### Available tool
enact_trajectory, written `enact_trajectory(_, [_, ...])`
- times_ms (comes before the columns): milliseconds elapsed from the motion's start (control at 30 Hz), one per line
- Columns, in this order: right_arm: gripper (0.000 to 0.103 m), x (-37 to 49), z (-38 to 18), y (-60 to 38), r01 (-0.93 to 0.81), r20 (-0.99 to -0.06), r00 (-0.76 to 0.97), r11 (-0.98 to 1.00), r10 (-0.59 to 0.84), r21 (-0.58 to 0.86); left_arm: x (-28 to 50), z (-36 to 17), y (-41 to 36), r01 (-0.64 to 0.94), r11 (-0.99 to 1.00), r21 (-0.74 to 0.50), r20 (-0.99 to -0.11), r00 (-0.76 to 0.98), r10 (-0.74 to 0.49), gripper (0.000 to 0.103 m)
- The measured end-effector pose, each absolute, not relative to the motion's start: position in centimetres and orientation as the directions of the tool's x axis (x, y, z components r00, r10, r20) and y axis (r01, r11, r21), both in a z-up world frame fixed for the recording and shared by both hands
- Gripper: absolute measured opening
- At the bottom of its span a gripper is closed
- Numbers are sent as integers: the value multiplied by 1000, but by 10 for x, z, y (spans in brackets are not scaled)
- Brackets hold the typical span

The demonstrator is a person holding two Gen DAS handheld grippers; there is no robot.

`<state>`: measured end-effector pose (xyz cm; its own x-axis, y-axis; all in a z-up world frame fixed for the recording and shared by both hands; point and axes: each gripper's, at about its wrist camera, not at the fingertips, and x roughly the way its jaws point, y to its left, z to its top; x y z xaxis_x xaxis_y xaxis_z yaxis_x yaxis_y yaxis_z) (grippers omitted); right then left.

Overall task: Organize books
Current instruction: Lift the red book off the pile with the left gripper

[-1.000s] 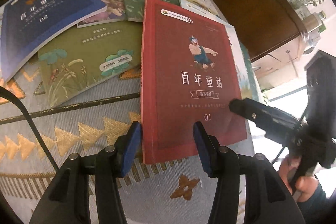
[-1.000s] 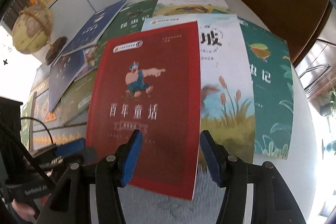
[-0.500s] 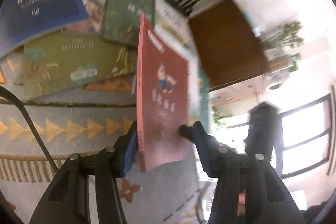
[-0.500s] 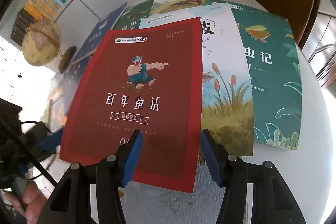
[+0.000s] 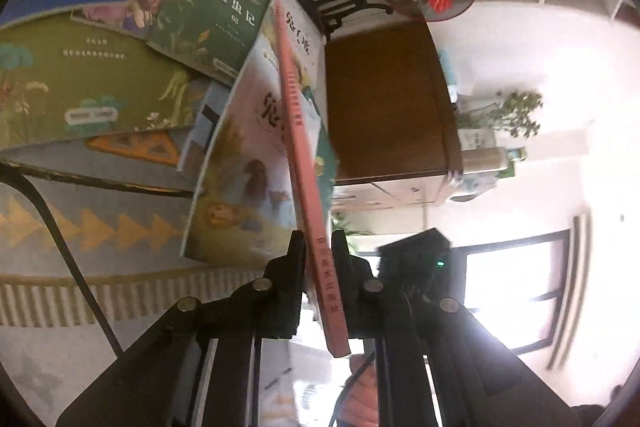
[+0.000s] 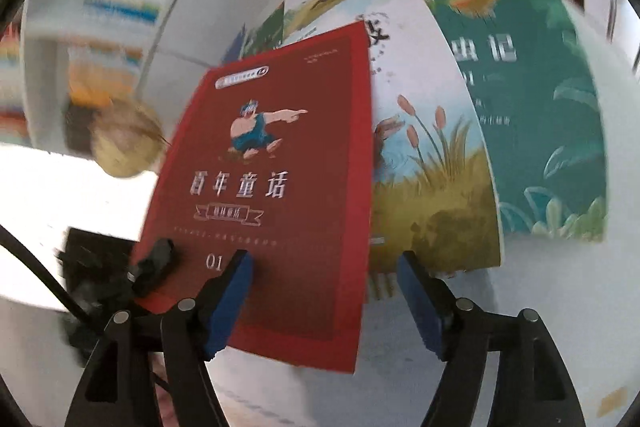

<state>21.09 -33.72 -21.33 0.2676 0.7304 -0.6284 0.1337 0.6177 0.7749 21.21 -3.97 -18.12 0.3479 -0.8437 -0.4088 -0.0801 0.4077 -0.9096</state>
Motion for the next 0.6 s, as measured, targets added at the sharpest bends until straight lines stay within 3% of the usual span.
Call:
enact_trajectory(100, [69, 213, -220, -339, 161, -553, 281, 530, 784, 833, 207, -188, -42, -101, 437, -894, -445, 326, -834, 9])
enact_trajectory(167, [42, 215, -222, -336, 163, -536, 282, 511, 795, 844, 201, -187, -47, -91, 533, -841, -532, 314, -787, 8])
enact_trajectory(233, [33, 214, -217, -331, 127, -602, 281, 593, 747, 795, 198, -183, -55, -65, 635, -769, -622, 300, -723, 10])
enact_trajectory(433, [31, 199, -184, -276, -175, -841, 289, 889, 457, 423, 185, -169, -81, 26, 844, -535, -797, 314, -515, 10])
enact_trajectory(600, [31, 185, -172, -252, -306, -862, 337, 910, 378, 280, 169, -154, -94, 79, 915, -396, -842, 367, -396, 12])
